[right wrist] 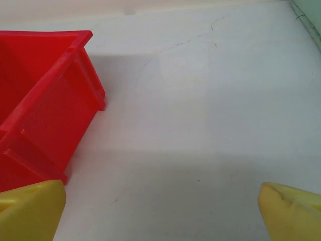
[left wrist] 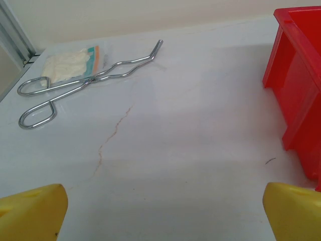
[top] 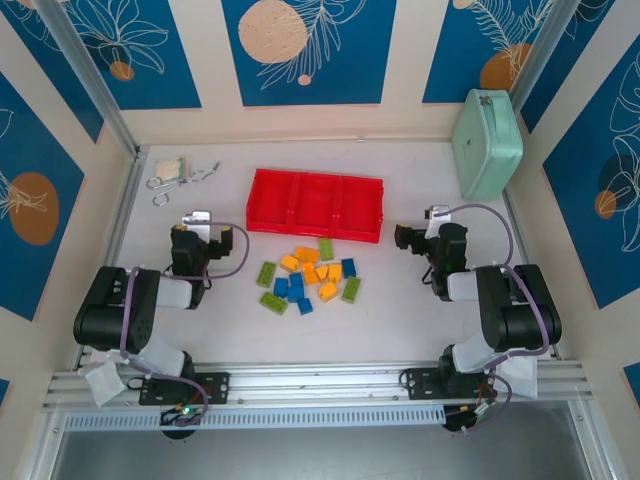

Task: Sort the legos into containers by color
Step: Pick up the lego from the center of the table.

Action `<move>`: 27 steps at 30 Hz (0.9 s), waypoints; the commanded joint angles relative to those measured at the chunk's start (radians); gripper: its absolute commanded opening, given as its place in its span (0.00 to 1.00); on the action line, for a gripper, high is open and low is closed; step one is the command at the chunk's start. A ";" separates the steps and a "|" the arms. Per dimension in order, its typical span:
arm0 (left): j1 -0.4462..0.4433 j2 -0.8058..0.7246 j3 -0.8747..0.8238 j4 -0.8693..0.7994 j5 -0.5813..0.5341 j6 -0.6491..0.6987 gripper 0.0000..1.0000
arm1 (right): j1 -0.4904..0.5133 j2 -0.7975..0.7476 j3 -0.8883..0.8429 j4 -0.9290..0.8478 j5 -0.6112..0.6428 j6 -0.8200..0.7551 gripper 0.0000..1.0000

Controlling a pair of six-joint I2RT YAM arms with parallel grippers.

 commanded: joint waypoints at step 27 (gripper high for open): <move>0.008 0.007 0.003 0.013 -0.022 -0.006 1.00 | -0.030 -0.005 0.030 0.004 -0.051 -0.007 0.99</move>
